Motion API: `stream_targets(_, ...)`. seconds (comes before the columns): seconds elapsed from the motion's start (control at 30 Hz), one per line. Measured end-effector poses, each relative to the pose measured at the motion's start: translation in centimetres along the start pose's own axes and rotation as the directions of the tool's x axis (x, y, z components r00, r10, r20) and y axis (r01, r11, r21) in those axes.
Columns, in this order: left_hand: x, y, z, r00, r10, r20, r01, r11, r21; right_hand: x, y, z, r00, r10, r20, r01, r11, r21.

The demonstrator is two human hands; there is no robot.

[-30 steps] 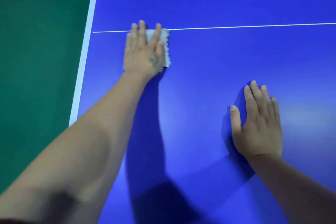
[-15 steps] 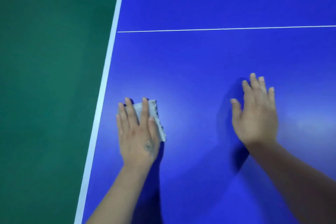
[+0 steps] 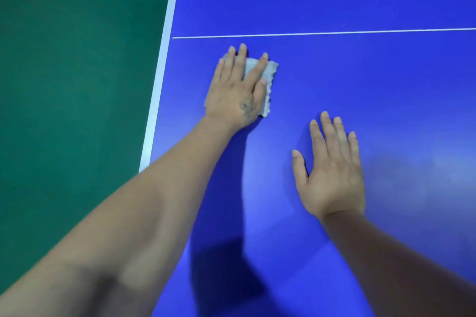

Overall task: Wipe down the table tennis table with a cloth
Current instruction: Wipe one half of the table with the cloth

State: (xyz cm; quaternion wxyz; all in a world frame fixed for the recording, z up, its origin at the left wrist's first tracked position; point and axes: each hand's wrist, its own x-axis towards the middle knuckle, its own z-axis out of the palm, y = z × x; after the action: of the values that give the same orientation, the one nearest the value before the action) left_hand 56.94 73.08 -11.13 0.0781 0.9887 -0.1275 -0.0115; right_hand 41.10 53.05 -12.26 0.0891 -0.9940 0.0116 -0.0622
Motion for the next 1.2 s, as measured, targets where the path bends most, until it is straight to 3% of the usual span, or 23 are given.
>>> stream_targets(0.1, 1.0, -2.7, -1.1, 0.99, -0.128, 0.058, 0.13, 0.991, -0.041, -0.1, 0.0, -0.1, 1.0, -0.002, -0.028, 0.003, 1.0, 0.02)
stream_targets(0.2, -0.7, -5.5, -1.7, 0.961, -0.275, 0.023, 0.275, 0.96, -0.048, 0.0, 0.0, -0.3, 1.0, 0.002, -0.017, -0.002, 1.0, 0.031)
stream_targets(0.33, -8.0, -7.5, -1.4, 0.913, -0.407, -0.022, 0.406, 0.912, -0.057, 0.1, -0.2, -0.5, 1.0, 0.012, 0.02, -0.013, 1.0, 0.017)
stream_targets(0.47, -17.6, -4.3, -0.6, 0.879, -0.467, -0.096, 0.47, 0.882, 0.019, 0.0, -0.1, -0.4, 0.999, 0.023, 0.044, -0.023, 0.999, -0.022)
stream_targets(0.57, -22.4, 1.3, -0.1, 0.886, -0.463, -0.012, 0.463, 0.886, 0.006, 0.1, -0.2, -0.5, 0.998, 0.027, 0.059, -0.025, 0.999, -0.029)
stream_targets(0.67, -23.1, 6.3, 0.6, 0.939, -0.342, 0.03, 0.343, 0.939, -0.023, 0.1, -0.2, -0.5, 0.997, 0.03, 0.067, -0.028, 0.999, -0.027)
stream_targets(0.8, -18.2, 8.6, 1.1, 0.989, -0.141, -0.05, 0.139, 0.989, -0.054, 0.0, -0.3, -0.7, 0.998, 0.03, 0.06, -0.029, 1.0, -0.012)
stream_targets(0.93, -11.2, 6.8, 1.6, 0.994, 0.009, -0.108, -0.015, 0.998, -0.054, 0.1, -0.3, -0.7, 0.999, 0.029, 0.042, -0.029, 0.999, 0.019)
stream_targets(1.03, -8.1, 3.4, 1.3, 0.994, -0.048, -0.095, 0.045, 0.998, -0.033, 0.1, -0.1, -0.7, 0.999, 0.031, 0.036, -0.032, 0.999, 0.009)
stream_targets(1.2, -10.7, -3.1, 0.3, 0.95, -0.306, -0.068, 0.304, 0.952, -0.039, -0.1, -0.2, -0.6, 0.998, 0.037, 0.05, -0.037, 0.999, -0.002)
